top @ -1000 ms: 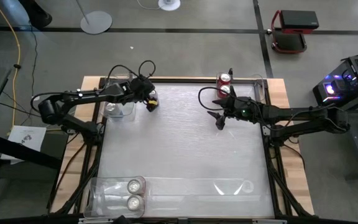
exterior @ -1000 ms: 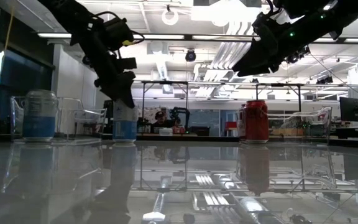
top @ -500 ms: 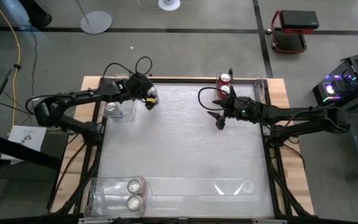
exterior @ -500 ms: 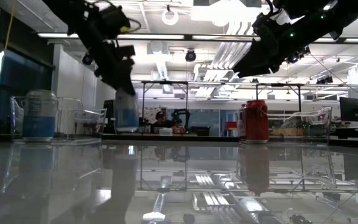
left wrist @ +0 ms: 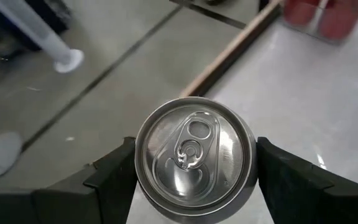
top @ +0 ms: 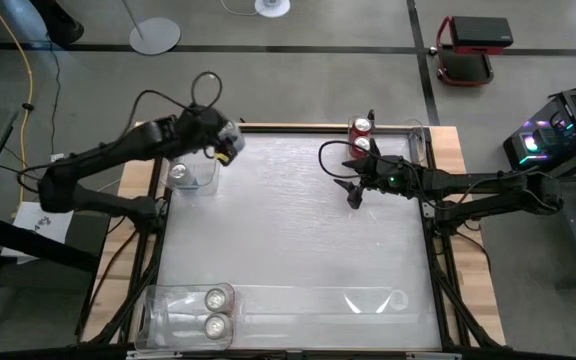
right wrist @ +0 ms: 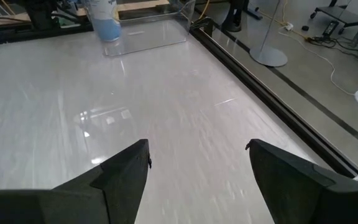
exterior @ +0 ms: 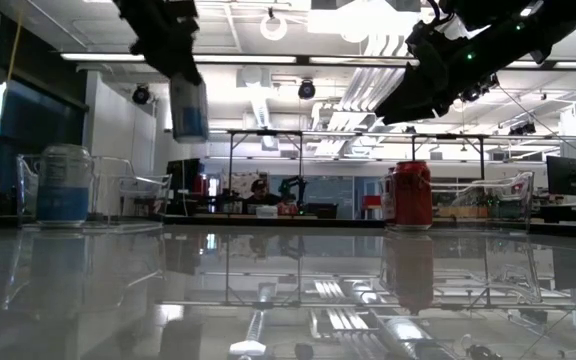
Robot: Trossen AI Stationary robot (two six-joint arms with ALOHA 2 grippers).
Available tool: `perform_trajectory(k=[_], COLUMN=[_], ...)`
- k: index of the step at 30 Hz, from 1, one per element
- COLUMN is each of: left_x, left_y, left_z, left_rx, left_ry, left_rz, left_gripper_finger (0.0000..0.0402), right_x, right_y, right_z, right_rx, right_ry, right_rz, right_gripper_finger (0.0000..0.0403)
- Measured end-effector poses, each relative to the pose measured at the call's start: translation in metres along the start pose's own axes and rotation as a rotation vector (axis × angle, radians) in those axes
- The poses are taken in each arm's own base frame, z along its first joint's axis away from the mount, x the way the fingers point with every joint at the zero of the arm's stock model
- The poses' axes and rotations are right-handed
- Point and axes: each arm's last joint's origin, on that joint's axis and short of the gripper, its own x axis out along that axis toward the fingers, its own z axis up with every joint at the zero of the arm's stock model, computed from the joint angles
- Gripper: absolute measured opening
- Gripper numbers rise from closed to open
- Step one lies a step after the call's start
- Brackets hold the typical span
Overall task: Sort soda cans
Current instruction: Put the top blue/white soda can into the left transparent bin
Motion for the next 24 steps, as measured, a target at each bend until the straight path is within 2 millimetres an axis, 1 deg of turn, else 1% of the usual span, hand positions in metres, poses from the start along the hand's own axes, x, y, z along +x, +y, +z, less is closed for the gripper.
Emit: perform_trajectory(k=[2, 5, 9, 13, 15, 19, 24], left_x=[-0.014, -0.028, -0.041, -0.042, -0.042, -0.036, -0.029], left_y=[0.005, 0.010, 0.016, 0.014, 0.012, 0.003, -0.007], left_z=[0.003, 0.002, -0.009, -0.029, -0.040, -0.062, -0.082], left_rx=[-0.009, -0.038, -0.095, -0.150, -0.187, -0.225, -0.261], left_ry=[0.007, 0.044, 0.097, 0.193, 0.213, 0.244, 0.276], left_rz=[0.035, 0.072, 0.126, 0.164, 0.170, 0.164, 0.163], left_gripper_finger=[0.0271, 0.0271, 0.0272, 0.0272, 0.0272, 0.0272, 0.0272], right_x=[0.000, 0.000, 0.000, 0.000, 0.000, 0.000, 0.000], right_y=[0.000, 0.000, 0.000, 0.000, 0.000, 0.000, 0.000], right_z=[0.000, 0.000, 0.000, 0.000, 0.000, 0.000, 0.000], right_rx=[-0.001, -0.001, -0.002, -0.002, -0.004, -0.014, -0.021], right_ry=[0.000, 0.000, 0.000, 0.001, 0.002, 0.004, 0.004], right_rz=[0.000, 0.000, 0.000, 0.000, 0.000, 0.000, 0.000], right_gripper_finger=[0.0271, 0.0271, 0.0271, 0.0271, 0.0271, 0.0271, 0.0271])
